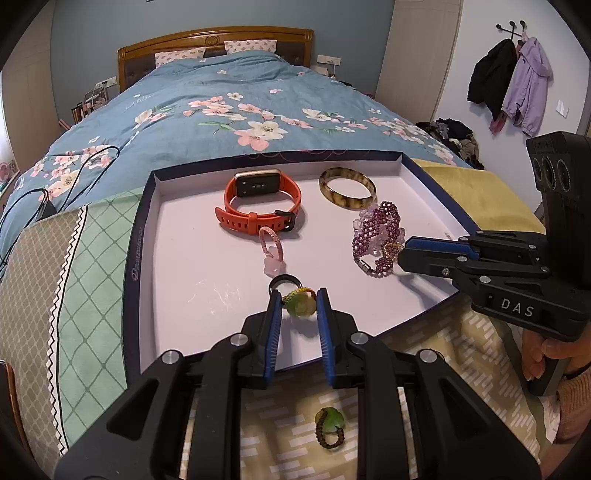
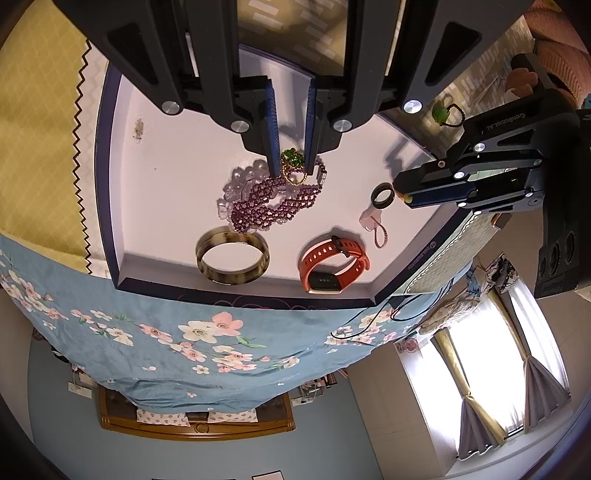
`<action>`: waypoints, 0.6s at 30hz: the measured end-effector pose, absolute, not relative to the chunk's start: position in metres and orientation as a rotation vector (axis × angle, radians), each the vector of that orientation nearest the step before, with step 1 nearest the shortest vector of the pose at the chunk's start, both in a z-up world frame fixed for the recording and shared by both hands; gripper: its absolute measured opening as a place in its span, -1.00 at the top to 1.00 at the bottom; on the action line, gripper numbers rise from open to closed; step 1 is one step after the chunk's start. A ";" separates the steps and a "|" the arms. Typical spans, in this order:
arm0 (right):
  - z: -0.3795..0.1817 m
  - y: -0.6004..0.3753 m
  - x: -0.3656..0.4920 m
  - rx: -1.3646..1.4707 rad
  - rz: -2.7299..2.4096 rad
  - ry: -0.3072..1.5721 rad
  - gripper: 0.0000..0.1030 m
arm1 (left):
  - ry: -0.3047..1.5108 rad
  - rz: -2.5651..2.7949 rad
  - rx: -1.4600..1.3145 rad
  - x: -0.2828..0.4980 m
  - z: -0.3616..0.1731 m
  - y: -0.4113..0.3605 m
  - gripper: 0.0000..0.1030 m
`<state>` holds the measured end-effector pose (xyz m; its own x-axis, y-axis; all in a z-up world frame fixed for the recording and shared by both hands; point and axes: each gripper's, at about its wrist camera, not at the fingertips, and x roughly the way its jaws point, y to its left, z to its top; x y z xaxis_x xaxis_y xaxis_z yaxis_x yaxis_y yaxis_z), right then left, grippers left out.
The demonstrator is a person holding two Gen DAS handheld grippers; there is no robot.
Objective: Organize jewelry
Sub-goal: 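Open the right tool over the tray while left releases its ring into the tray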
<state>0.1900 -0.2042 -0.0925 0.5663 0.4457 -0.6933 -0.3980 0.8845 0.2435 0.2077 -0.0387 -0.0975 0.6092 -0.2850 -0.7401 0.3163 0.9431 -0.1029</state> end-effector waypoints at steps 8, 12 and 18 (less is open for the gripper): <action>-0.086 -0.212 0.186 0.084 0.469 0.797 0.59 | 0.804 -0.336 0.011 0.199 -0.087 -0.030 0.42; -0.074 -0.220 0.175 0.096 0.465 0.757 0.50 | 0.747 -0.349 -0.021 0.182 -0.072 -0.015 0.28; -0.063 -0.219 0.145 0.084 0.535 0.728 0.50 | 0.690 -0.389 -0.033 0.146 -0.057 0.008 0.16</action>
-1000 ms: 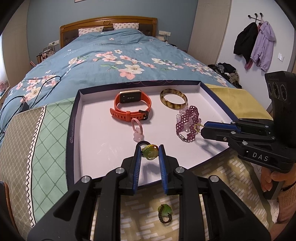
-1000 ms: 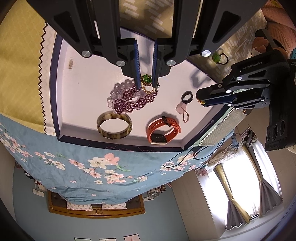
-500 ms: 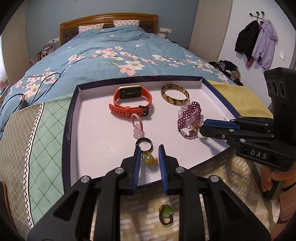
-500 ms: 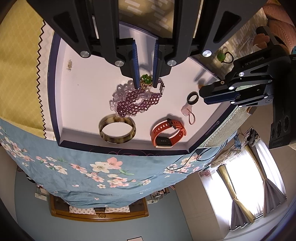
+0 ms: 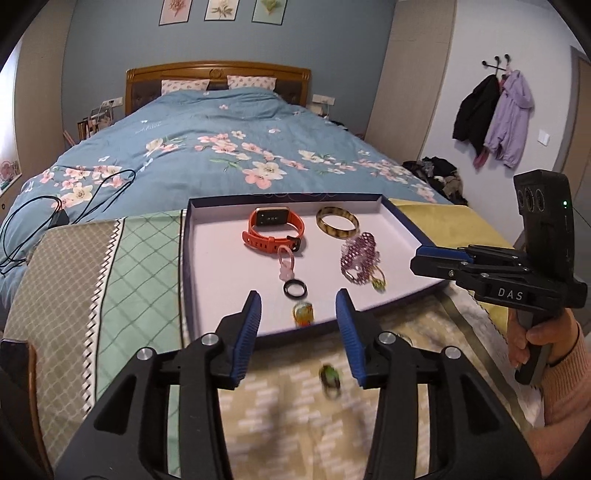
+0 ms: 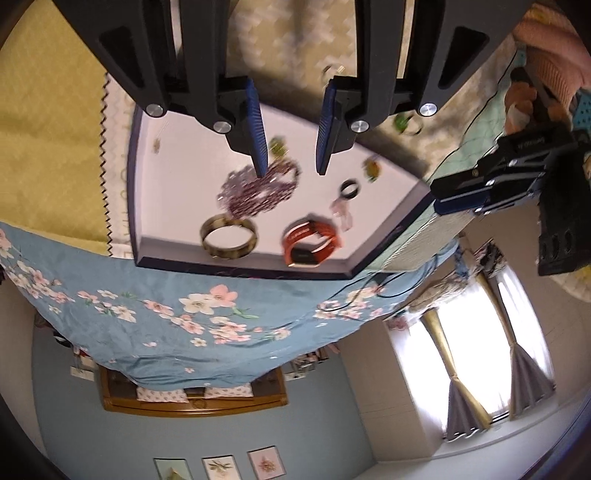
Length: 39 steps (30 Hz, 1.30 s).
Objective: Organize jewelry
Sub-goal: 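Open the right tool over the tray while left releases its ring into the tray, then grasp the green ring on the cloth with left tool while right grasps the silver ring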
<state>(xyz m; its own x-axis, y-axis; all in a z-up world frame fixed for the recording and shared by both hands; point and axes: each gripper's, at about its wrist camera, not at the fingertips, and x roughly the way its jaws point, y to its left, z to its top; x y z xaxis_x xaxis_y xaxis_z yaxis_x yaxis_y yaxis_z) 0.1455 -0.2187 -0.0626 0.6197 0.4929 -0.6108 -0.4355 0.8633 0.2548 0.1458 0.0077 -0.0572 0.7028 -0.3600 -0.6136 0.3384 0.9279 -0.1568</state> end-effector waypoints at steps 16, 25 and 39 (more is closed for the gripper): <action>-0.097 -0.184 0.111 -0.047 0.560 0.855 0.45 | 0.794 -0.449 0.021 0.116 -0.091 -0.001 0.06; -0.100 -0.174 0.111 -0.095 0.530 0.873 0.45 | 0.855 -0.446 0.016 0.129 -0.102 -0.011 0.14; -0.100 -0.175 0.111 -0.126 0.502 0.871 0.69 | 0.906 -0.455 0.012 0.142 -0.112 -0.022 0.40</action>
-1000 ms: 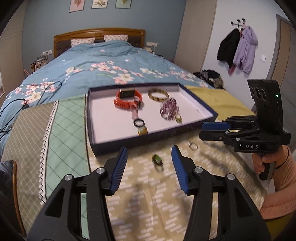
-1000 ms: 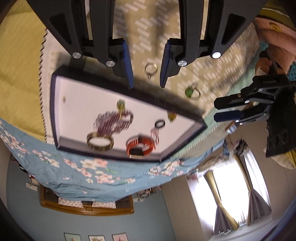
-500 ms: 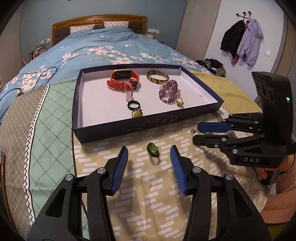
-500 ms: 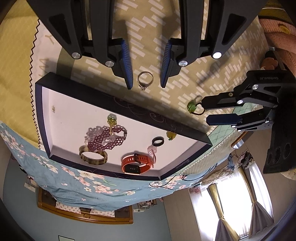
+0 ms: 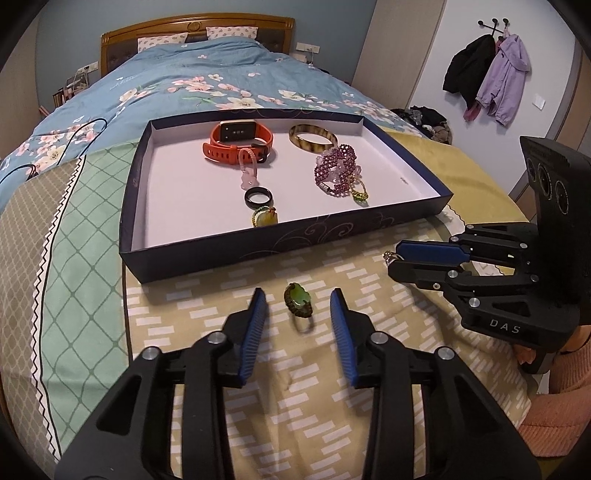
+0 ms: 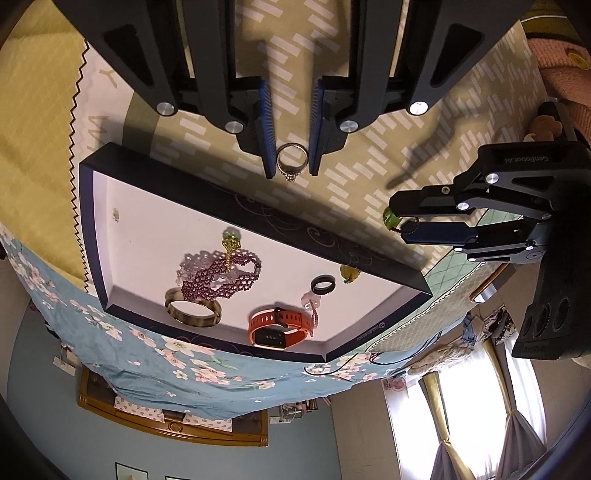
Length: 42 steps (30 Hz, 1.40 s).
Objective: Organize jewelry
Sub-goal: 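Grasp the green ring on the cloth with left tool while right grasps the silver ring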
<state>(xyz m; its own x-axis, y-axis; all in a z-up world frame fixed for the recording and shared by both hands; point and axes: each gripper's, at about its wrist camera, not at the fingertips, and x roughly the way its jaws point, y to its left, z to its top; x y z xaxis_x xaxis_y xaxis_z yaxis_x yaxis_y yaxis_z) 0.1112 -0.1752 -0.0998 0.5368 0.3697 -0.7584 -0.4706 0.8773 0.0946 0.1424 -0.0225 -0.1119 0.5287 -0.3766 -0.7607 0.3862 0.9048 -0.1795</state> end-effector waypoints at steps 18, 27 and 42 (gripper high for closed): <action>-0.101 -0.177 0.107 -0.118 0.501 0.867 0.70 | 0.900 -0.430 0.049 0.140 -0.112 -0.029 0.70; -0.094 -0.189 0.103 -0.038 0.521 0.842 0.70 | 0.879 -0.427 0.038 0.133 -0.106 -0.027 0.70; -0.084 -0.202 0.099 0.036 0.534 0.784 0.70 | 0.836 -0.433 0.030 0.121 -0.090 -0.028 0.70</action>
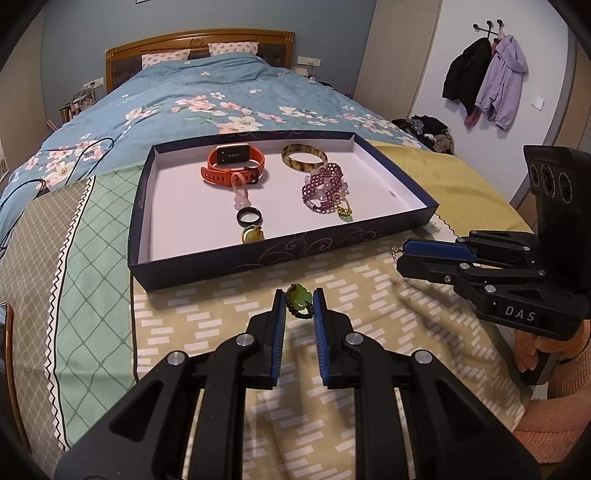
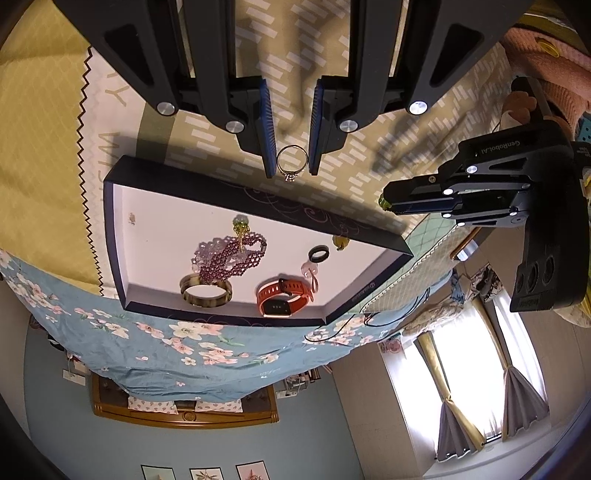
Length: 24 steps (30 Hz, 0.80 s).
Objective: Organize jewelry
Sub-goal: 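Grasp the green ring on the cloth with left tool while right grasps the silver ring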
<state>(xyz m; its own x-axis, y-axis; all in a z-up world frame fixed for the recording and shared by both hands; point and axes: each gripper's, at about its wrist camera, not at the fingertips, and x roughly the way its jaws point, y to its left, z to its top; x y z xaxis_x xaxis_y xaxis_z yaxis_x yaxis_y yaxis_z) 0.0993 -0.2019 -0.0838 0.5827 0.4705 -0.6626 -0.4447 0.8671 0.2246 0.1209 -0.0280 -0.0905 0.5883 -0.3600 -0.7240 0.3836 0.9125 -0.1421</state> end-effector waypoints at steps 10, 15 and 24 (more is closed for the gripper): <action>-0.078 -0.206 0.098 0.049 0.535 0.757 0.70 | 0.815 -0.433 0.027 0.117 -0.084 -0.028 0.70; -0.072 -0.208 0.099 0.052 0.536 0.742 0.70 | 0.792 -0.433 0.024 0.117 -0.078 -0.026 0.70; -0.065 -0.207 0.107 0.039 0.537 0.716 0.70 | 0.755 -0.433 0.026 0.122 -0.064 -0.025 0.70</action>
